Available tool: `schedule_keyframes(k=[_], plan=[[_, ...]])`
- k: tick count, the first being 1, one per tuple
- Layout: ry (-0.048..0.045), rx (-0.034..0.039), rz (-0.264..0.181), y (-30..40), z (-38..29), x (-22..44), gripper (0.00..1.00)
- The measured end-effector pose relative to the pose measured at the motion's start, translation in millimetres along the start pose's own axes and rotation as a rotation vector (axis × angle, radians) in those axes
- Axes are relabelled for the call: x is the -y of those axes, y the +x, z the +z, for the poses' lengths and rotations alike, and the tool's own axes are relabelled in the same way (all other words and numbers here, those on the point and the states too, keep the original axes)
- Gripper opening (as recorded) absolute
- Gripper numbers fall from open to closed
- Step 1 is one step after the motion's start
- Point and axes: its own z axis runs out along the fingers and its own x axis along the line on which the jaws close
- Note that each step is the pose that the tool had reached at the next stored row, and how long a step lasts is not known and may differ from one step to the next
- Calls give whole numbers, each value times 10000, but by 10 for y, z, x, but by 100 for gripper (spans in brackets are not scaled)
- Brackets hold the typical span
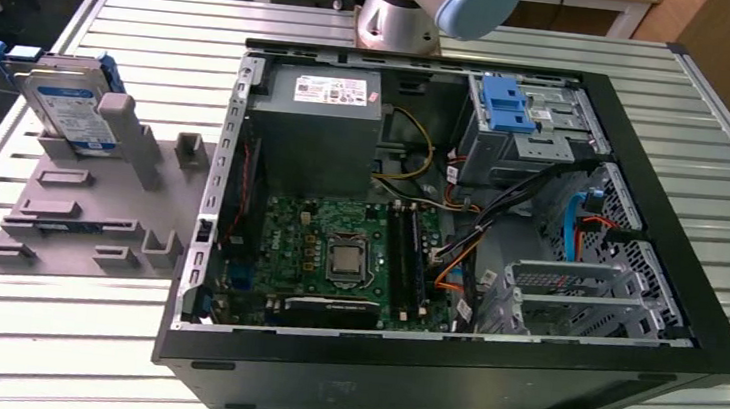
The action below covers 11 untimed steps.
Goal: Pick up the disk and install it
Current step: 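Pick up the disk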
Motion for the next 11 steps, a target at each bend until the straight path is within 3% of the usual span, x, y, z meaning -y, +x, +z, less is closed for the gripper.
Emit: schedule_keyframes(k=[8,11], plan=[[0,0,-2,0,1,-1,65],[32,3,-17,4,16,-37,65]])
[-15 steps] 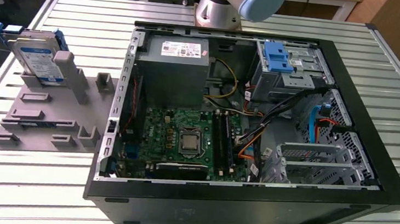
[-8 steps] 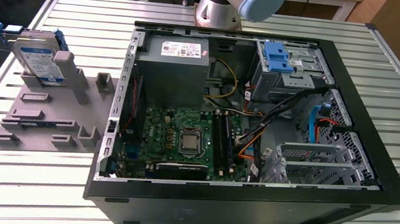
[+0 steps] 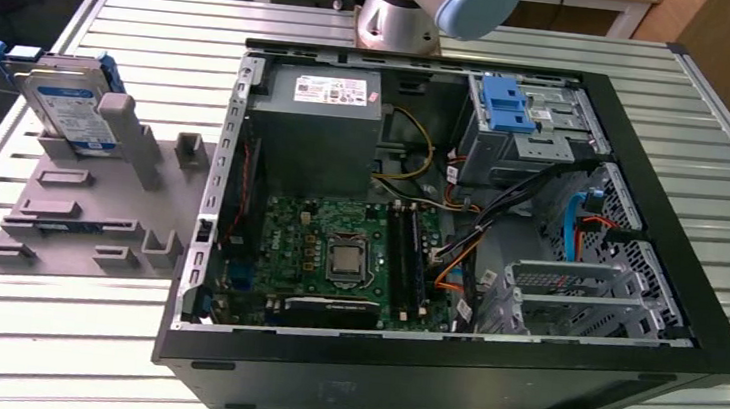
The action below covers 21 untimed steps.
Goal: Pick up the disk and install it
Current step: 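Pick up the disk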
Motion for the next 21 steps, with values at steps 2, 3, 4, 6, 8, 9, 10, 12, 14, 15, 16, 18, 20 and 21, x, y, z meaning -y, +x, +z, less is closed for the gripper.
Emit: schedule_keyframes(k=[2,3,4,6,8,9,10,12,14,15,16,18,20,21], plan=[[18,6,-26,3,29,-18,65],[19,10,-64,4,44,-21,65],[17,8,-172,5,58,-21,65],[7,-4,-520,5,85,-20,65],[3,-5,-676,6,120,-25,65],[3,-5,-676,7,138,-30,65],[4,-4,-676,8,150,-33,65],[1,-6,-677,8,150,-34,65],[4,-5,-678,8,154,-34,65],[4,-4,-678,8,156,-35,65],[4,-4,-677,7,157,-35,65],[5,-3,-677,4,160,-37,65],[3,-5,-677,3,159,-37,65],[3,-5,-677,3,159,-37,65]])
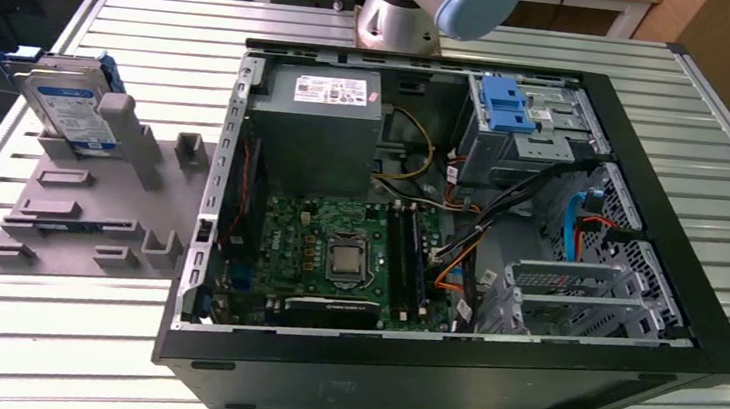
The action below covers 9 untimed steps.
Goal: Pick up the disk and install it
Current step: 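Pick up the disk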
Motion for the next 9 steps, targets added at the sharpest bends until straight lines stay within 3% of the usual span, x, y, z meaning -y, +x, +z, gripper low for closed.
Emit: schedule_keyframes(k=[9], plan=[[0,0,1,-1,5,-3,65]])
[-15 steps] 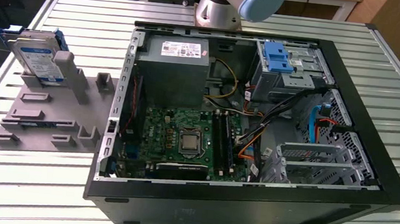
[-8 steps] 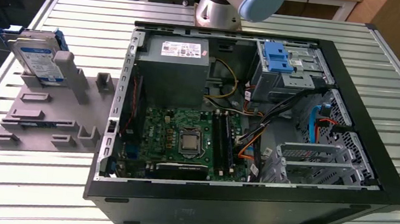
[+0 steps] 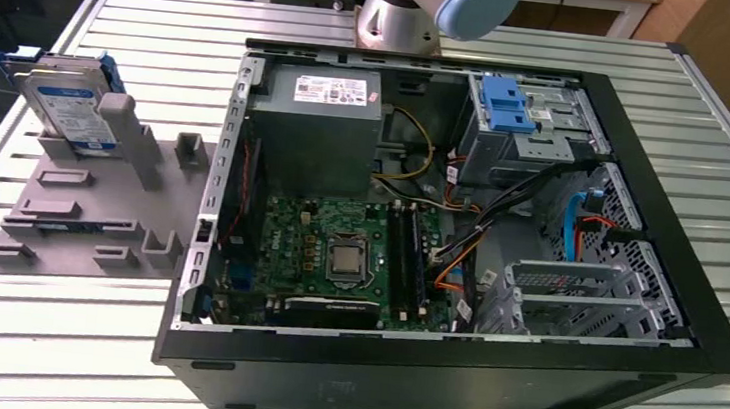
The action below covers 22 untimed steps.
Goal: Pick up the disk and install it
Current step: 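Pick up the disk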
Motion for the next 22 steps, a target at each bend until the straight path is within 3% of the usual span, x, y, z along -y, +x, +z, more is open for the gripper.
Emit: schedule_keyframes(k=[5,14,22], plan=[[22,-53,32,-20,66,-17,65],[22,-32,57,-36,220,-48,65],[21,-32,58,-36,226,-50,65]])
